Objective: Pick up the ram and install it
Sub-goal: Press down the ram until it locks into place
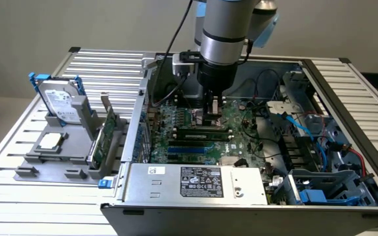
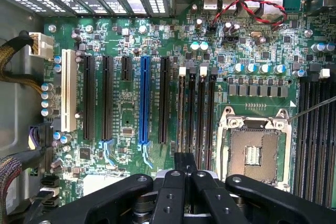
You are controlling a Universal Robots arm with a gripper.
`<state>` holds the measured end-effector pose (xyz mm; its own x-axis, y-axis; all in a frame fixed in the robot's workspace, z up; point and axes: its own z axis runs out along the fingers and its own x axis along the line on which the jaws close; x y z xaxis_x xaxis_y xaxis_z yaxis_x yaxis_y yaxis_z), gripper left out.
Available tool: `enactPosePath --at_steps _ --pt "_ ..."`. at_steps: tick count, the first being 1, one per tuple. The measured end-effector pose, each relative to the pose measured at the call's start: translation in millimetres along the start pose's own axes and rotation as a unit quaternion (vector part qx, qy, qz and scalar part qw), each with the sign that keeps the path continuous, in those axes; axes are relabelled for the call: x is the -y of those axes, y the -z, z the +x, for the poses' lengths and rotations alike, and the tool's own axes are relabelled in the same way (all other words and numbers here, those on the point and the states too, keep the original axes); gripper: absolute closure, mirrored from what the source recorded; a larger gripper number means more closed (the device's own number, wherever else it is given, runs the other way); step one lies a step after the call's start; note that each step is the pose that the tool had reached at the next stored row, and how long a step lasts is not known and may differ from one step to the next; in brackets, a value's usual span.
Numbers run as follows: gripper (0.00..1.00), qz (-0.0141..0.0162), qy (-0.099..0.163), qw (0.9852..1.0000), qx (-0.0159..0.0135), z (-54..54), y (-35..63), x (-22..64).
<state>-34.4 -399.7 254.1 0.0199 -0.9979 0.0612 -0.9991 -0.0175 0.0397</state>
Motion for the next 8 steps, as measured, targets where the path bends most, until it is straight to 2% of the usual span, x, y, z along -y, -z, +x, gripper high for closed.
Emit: enactPosePath --at_steps 8 --pt "0.89 0.0 0.0 1.0 0.0 0.0 0.0 0.0"
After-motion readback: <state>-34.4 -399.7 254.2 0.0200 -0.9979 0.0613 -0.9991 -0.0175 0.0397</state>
